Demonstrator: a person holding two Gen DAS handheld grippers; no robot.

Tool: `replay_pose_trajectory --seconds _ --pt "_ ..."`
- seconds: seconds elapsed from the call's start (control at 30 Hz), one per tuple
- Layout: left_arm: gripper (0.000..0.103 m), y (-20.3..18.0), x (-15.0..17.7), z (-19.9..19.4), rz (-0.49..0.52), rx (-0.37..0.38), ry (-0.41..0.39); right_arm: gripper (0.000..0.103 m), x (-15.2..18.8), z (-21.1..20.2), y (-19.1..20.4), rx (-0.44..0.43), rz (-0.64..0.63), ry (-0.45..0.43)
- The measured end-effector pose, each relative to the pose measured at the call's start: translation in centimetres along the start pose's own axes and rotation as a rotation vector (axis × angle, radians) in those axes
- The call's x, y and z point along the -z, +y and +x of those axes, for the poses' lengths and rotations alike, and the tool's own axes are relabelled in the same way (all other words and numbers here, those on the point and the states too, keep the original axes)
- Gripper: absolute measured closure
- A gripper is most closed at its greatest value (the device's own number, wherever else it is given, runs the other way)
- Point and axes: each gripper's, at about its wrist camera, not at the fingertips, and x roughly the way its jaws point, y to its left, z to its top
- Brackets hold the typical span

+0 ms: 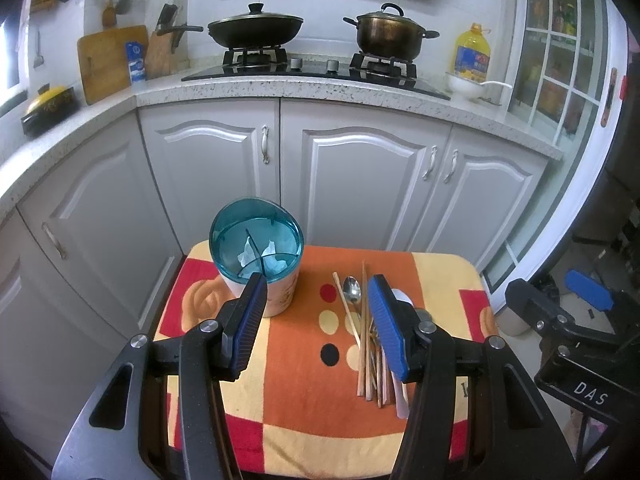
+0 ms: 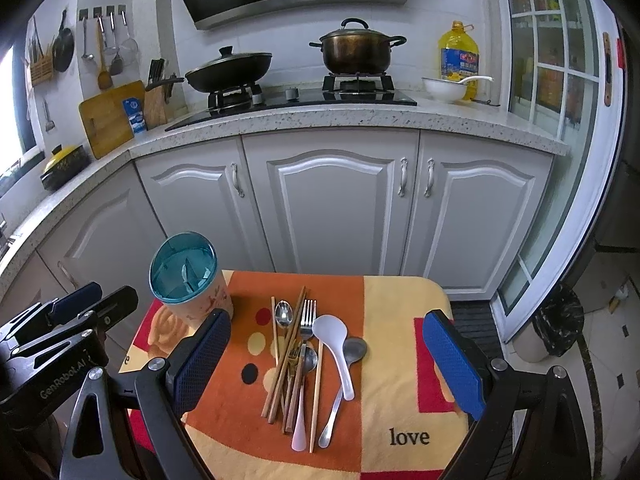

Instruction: Organize utensils

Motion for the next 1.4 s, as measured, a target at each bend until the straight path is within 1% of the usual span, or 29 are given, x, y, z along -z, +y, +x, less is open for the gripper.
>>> replay_pose_trajectory --seconds 0.63,0.8,1.4 --pt "0.051 -0.3 -0.3 -0.6 0.008 0.015 -0.013 0.006 -0.3 -0.5 0.5 0.000 -0.025 -0.014" --pt "0.051 -0.4 -0.3 -0.2 0.009 0.022 0.005 0.006 -0.3 -0.2 0.4 0.000 -0.025 -0.003" --pt "0.051 -0.8 -0.1 0.7 0.023 0.023 0.019 0.006 -0.3 0.9 0.0 -0.005 -0.020 0.028"
